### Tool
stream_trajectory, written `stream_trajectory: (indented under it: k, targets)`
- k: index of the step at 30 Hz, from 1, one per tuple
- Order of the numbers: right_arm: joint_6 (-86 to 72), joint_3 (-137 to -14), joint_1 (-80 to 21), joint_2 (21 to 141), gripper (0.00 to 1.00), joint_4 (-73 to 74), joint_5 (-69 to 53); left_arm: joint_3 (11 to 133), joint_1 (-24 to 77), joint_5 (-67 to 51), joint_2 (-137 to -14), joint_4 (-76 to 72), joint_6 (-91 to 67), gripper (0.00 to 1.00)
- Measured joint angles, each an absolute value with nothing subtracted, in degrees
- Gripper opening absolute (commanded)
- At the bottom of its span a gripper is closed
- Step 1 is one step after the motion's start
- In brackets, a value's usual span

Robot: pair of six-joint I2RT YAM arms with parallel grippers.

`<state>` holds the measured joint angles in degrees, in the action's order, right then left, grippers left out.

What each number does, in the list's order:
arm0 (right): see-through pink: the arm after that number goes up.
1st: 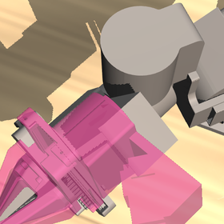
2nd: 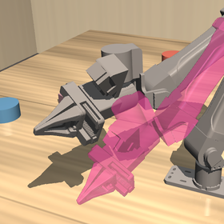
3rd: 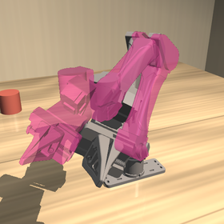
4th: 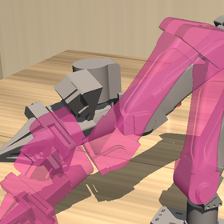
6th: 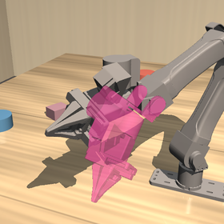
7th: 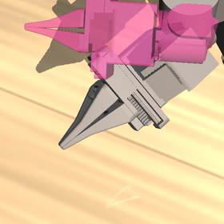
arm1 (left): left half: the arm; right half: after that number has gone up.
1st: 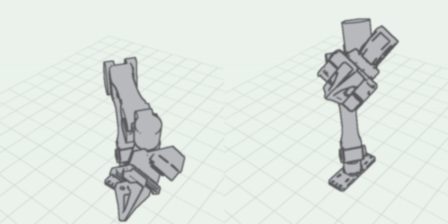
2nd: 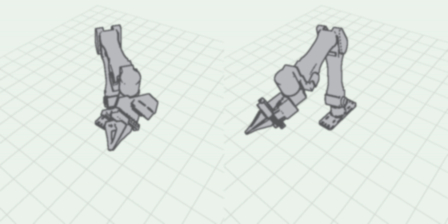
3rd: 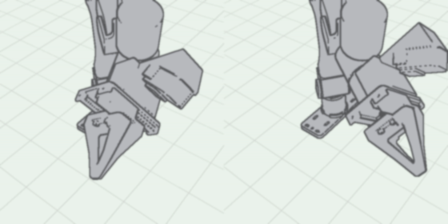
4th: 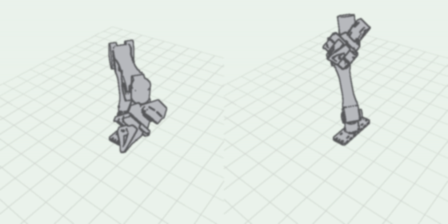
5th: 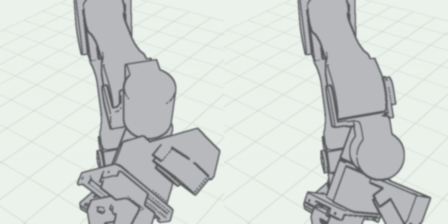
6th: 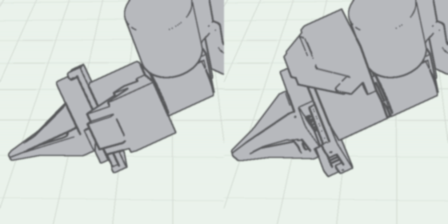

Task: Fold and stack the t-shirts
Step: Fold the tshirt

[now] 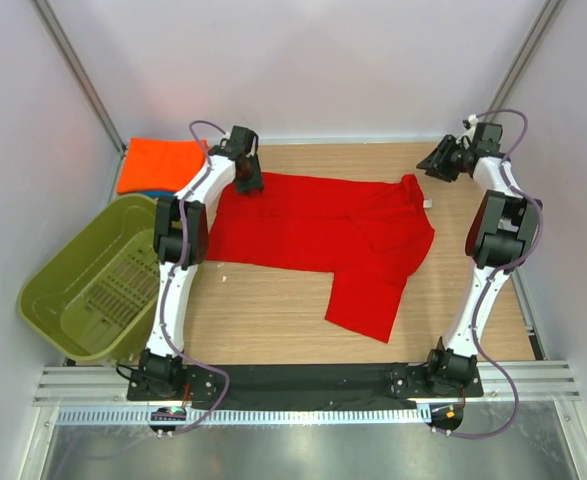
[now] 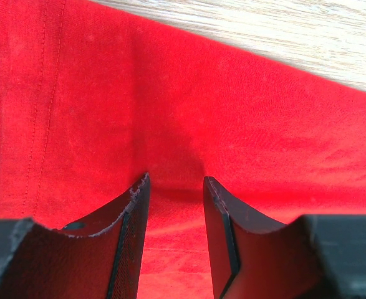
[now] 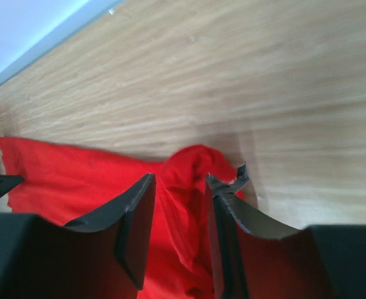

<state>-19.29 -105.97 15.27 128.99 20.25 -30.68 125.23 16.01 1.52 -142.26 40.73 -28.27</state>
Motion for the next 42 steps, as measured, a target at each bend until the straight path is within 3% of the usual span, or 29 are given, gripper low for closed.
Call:
stream_trajectory:
  k: [3,13,15,16,17,19,20,23,32,42]
  targets:
    - [-17.52,-105.93,16.34,129.29,0.53,23.99,-31.88,125.23,16.01,1.52,-142.26,40.75,-28.25,0.42]
    - [-14.61,-105.45,17.08,134.26,0.52,28.01,-34.33,125.23,16.01,1.48,-142.23,40.73,-28.32,0.42]
    - [-14.66,-105.43,16.95,134.76,0.47,27.79,-35.4,125.23,16.01,1.45,-142.23,40.73,-28.32,0.42]
    - [-14.66,-105.43,16.93,134.76,0.39,27.73,-35.57,125.23,16.01,1.45,-142.23,40.73,-28.32,0.42]
    - [-14.7,-105.41,16.84,134.87,0.2,27.46,-35.88,125.23,16.01,1.45,-142.23,40.73,-28.34,0.42]
    - [-14.9,-104.95,16.64,135.06,0.03,26.24,-36.27,125.23,16.01,1.45,-142.23,40.73,-28.34,0.42]
    - [-15.38,-104.29,16.47,135.06,0.01,25.5,-36.12,125.23,16.01,1.45,-142.23,40.73,-28.32,0.42]
    - [-16.25,-101.14,15.73,133.99,0.01,22.9,-34.35,125.23,16.01,1.5,-142.23,40.75,-28.36,0.42]
    - [-14.61,-89.36,5.45,117.21,0.01,20.01,-1.78,125.23,16.01,2.37,-142.23,40.99,-28.53,0.42]
    - [-10.48,-86.08,2.63,119.37,0.08,16.69,15.53,125.23,16.05,3.07,-142.23,41.1,-28.56,0.42]
